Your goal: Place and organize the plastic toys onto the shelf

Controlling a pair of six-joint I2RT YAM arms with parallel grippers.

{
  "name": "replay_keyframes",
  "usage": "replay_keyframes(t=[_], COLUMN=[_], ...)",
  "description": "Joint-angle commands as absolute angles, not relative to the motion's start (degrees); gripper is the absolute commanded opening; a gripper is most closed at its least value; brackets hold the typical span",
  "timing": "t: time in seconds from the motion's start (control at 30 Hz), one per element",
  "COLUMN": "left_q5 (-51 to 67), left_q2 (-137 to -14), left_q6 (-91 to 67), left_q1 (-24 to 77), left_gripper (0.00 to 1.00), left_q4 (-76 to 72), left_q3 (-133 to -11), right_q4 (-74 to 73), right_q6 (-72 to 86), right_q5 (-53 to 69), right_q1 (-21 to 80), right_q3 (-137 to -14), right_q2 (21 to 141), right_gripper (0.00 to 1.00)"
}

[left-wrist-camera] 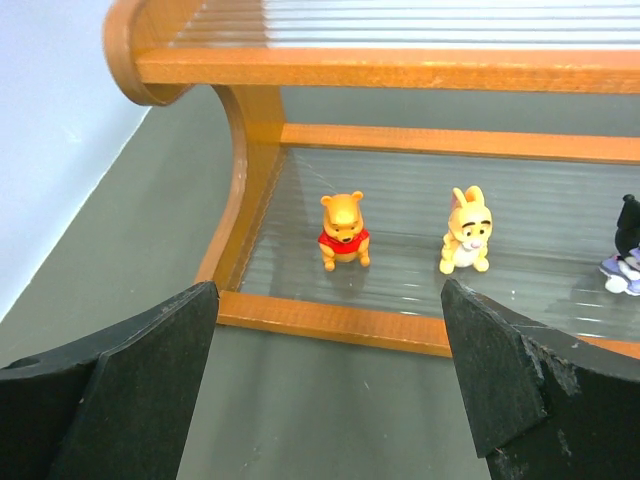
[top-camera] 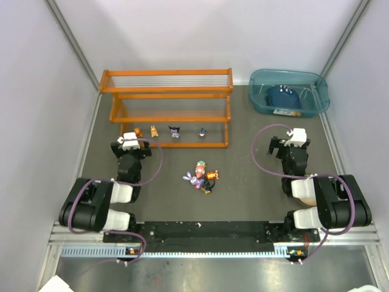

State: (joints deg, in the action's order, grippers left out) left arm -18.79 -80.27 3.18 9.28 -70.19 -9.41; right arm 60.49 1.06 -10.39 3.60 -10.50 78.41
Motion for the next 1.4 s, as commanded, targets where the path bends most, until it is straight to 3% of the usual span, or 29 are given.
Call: replay_keyframes(t=[0.0,0.13,0.37,0.63,0.77,0.9,1.13,1.23,1.37], left_q5=[-19.0,-19.4,-24.3,-28.3,-26.2,-19.9,-6.2,-3.2,-3.0], left_q2=[-70.7,-61.5,-45.0,-38.0,-34.0,-29.0,-21.3,-20.5,-19.3], left_q6=[3.2,0.3,-6.3,-9.1,-10.7,-11.5,-12.1,-12.3,-11.7], left_q1=[9.7,11.7,20.6,36.3,39.2,39.8,40.3,40.8,41.0], left_gripper=[0.99,0.99,0.99,0.99,0.99,0.99,0.99,0.99,0.99], left_q4=[-68.1,-49.5,-31.0,-19.3,-14.9,-14.1,-18.1,-16.9,-15.5], left_q3=[-8.7,-12.5,-13.9,-15.6,-16.0,-13.4,-6.8,-6.4,-6.1], right_q4=[63.5,63.5,63.7,67.9,43.6,30.4,10.8,4.9,0.7], right_q6=[1.1,1.1,1.1,-1.9,-4.7,2.1,20.5,22.1,20.3], right_q5=[-10.2,-10.2,-10.4,-15.2,-15.5,-10.5,-3.3,-0.5,-12.2], right_q1=[3.3,3.3,3.3,6.4,10.6,11.9,12.8,17.6,36.0], right_q3=[-11.3,-11.3,-11.2,-7.9,-15.9,-18.7,-21.5,-22.7,-24.8], right_q2=[78.1,78.1,78.1,75.7,62.6,49.6,42.1,41.5,41.0], right_gripper=[0.99,0.99,0.99,0.99,0.99,0.99,0.99,0.99,0.99])
